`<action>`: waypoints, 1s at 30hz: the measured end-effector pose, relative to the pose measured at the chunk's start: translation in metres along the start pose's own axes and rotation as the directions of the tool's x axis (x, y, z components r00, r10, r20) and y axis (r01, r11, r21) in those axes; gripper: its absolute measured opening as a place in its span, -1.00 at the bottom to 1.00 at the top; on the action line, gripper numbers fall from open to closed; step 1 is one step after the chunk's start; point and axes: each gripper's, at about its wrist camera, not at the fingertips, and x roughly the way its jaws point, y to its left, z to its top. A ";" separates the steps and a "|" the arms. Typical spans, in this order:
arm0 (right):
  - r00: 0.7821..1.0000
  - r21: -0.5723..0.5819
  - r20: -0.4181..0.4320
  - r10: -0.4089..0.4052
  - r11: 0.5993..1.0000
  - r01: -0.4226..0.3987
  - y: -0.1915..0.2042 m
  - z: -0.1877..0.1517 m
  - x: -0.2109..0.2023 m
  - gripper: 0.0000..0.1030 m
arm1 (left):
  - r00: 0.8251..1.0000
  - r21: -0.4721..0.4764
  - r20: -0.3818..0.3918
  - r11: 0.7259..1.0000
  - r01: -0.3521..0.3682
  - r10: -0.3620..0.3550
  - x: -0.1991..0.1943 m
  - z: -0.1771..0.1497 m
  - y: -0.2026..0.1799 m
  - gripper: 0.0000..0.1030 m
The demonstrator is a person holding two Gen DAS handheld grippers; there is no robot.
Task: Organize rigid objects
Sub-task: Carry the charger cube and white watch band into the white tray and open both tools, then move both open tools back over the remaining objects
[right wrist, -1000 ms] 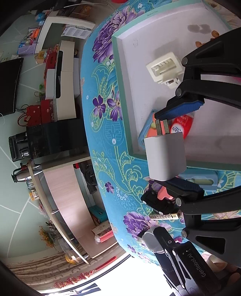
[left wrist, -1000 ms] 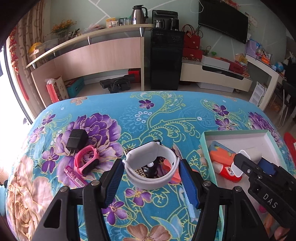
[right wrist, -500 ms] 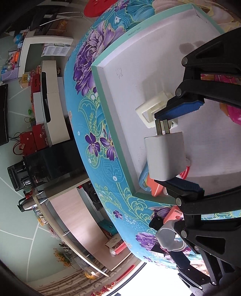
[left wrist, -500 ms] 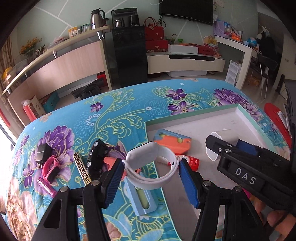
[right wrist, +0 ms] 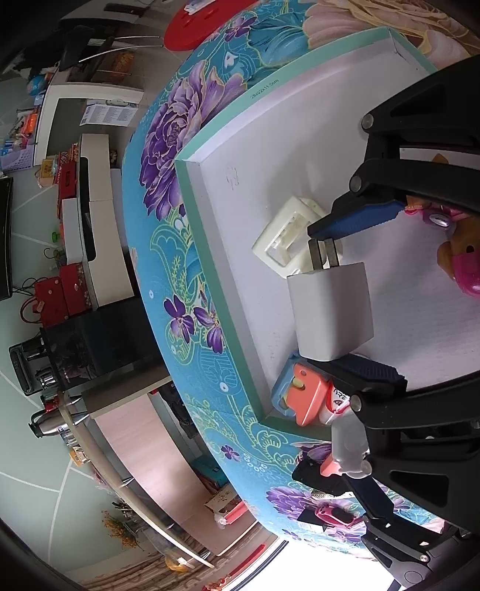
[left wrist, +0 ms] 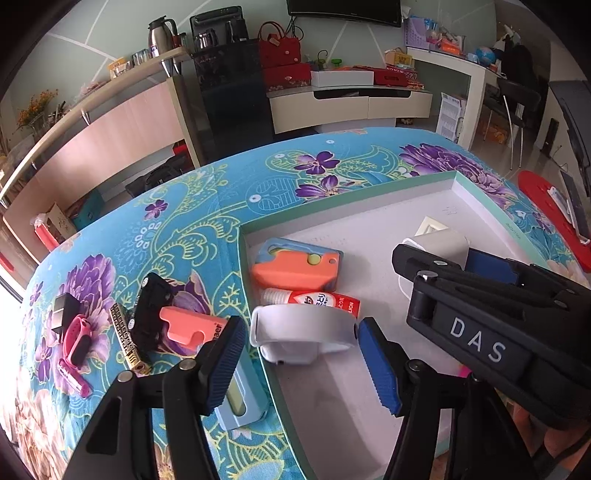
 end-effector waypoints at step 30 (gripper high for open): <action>0.993 0.004 0.089 0.072 0.997 -0.072 0.005 0.006 -0.015 0.84 | 0.964 -0.424 -0.052 0.868 -0.258 0.261 -0.018 -0.016 0.130 1.00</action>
